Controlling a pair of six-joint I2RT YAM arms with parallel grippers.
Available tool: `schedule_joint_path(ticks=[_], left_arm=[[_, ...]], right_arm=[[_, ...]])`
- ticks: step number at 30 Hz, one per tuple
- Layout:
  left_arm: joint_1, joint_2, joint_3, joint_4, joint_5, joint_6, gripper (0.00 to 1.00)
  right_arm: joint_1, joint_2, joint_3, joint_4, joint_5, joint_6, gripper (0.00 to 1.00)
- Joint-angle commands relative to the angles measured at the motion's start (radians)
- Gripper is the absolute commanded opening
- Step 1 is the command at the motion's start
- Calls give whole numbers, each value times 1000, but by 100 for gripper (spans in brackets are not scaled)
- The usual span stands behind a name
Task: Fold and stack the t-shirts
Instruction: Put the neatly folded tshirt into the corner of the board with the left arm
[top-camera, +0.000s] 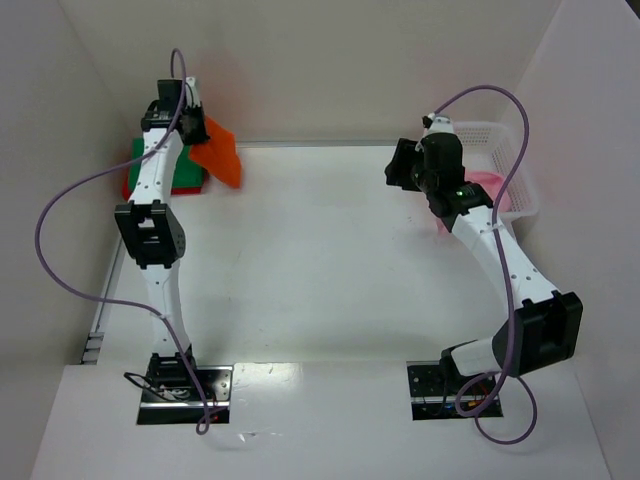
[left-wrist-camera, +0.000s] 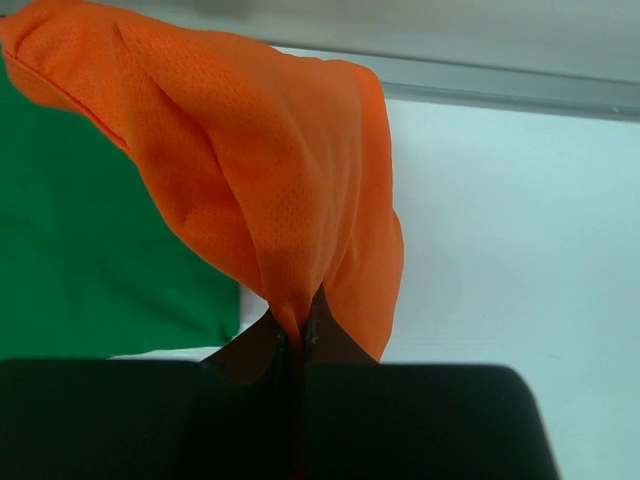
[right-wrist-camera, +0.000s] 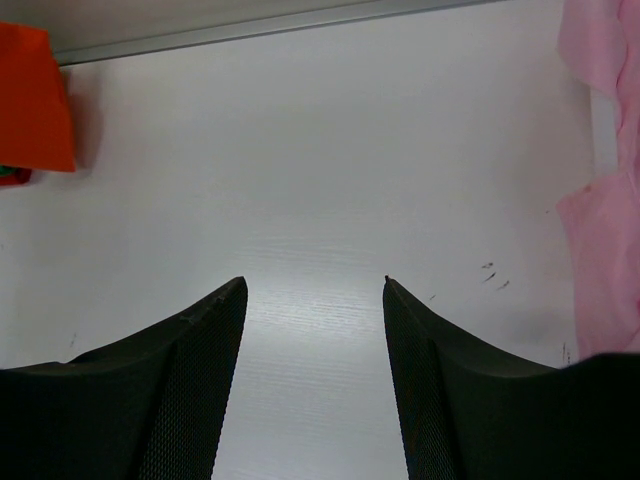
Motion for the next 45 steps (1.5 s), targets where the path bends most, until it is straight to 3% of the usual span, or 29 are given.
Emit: schedule_joint_path(ticks=[1,11,28,33,38,40,43,45], left_arm=[[44,15,76,-17,32,33,0],[155,82,216,-36,140,-10,0],[287,91,254,-27,284,-95,0],[307,123,254,-27,294,-95,0],[307,154,265,-27,200,-104,1],[307,166,279,-36,134,-113,15],[307,186,305,-54,107,-122,73],[307,197,336,-54,98,-133,81]], right_arm=[[-4,-48,-33,-16,0,25,62],[-4,-58,-70,-5,-9,55,62],[-4,-58,-79,4,-28,92,62],[-4,-49,-79,13,-28,92,62],[-4,-48,-79,13,-37,92,62],[-4,-39,-88,23,-37,92,62],[-4,-30,-88,23,-48,92,62],[-4,-21,-88,23,-48,101,62]])
